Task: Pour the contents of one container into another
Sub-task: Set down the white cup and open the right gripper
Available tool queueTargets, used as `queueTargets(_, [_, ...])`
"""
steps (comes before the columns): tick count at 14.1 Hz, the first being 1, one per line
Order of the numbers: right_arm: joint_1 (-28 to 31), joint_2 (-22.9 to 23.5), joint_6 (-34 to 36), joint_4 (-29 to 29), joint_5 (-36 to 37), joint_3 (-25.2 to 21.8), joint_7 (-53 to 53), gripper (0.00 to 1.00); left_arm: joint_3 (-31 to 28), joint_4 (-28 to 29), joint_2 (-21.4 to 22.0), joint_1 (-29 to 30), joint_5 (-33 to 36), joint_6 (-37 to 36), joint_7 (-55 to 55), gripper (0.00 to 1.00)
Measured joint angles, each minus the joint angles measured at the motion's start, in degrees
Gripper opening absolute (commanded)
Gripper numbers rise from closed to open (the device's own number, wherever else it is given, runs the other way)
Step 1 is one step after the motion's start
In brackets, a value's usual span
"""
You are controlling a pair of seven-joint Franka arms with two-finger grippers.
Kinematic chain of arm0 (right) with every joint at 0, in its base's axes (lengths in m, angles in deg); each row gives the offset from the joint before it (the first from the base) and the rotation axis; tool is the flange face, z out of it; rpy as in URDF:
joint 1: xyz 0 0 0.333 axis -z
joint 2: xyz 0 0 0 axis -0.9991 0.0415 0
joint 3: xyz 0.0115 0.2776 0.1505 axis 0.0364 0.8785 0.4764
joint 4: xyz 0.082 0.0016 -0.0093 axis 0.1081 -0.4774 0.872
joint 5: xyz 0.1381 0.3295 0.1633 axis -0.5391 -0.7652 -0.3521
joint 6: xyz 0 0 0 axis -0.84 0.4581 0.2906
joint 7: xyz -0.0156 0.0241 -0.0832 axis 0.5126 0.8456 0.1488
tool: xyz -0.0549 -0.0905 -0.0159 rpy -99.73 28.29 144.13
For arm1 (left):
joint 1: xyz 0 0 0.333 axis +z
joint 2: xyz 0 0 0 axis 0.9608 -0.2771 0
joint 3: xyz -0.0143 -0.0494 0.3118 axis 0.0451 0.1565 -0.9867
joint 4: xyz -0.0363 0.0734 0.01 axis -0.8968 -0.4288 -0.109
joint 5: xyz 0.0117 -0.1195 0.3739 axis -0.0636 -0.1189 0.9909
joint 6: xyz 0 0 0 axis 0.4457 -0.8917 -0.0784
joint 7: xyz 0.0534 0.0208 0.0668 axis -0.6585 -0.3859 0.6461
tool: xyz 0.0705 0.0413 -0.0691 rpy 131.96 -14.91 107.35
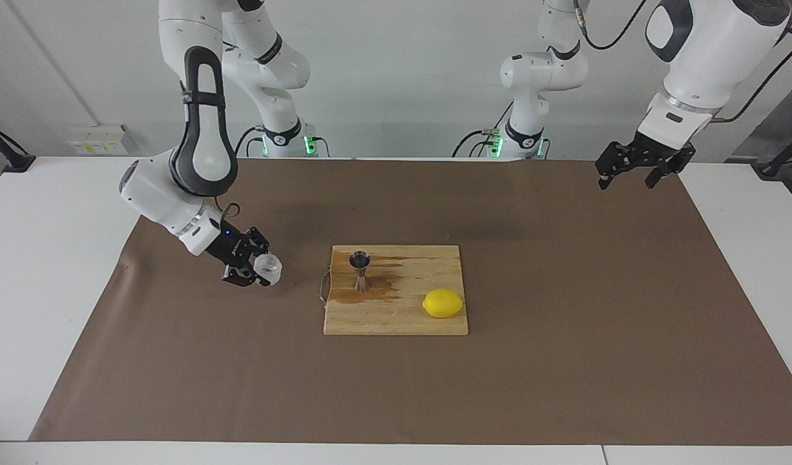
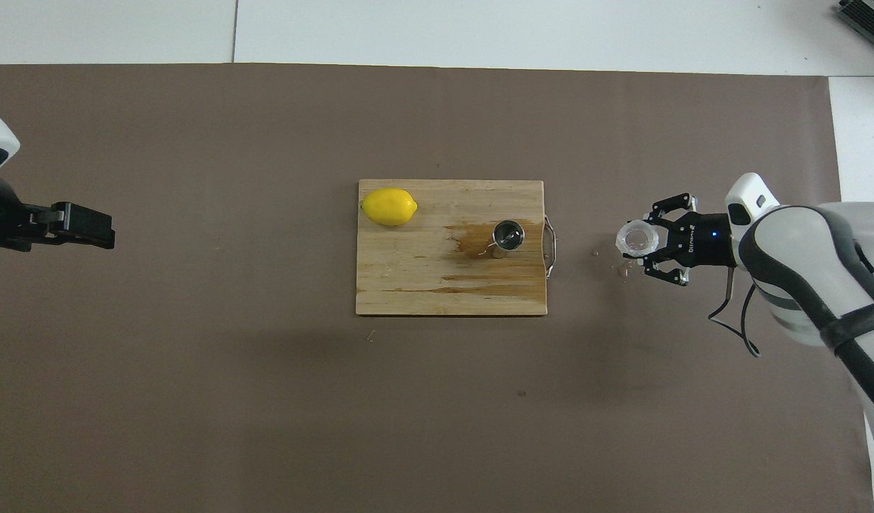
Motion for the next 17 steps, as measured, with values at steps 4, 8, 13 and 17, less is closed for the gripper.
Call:
queueTargets(4, [2.2,4.9,1.0,0.0,-5.9,0.0,10.1,0.36,0.0,0.0,0.0,0.0,0.0,0.0,0.0,1.00])
queueTargets(8, [3.2,5.0,2.2,0.0,-5.9,0.0,10.7,1.00,0.0,0.0,0.0,0.0,0.0,0.0,0.0,1.00])
queueTargets(13, [3.3,3.8,2.4,0.6,-4.3,0.2,8.3,1.00,0.0,0.0,0.0,0.0,0.0,0.0,0.0,1.00])
queueTargets(17, [2.5,-4.0,6.8,1.5,8.6,0.5,-11.8,1.00,0.0,0.0,0.0,0.0,0.0,0.0,0.0,1.00])
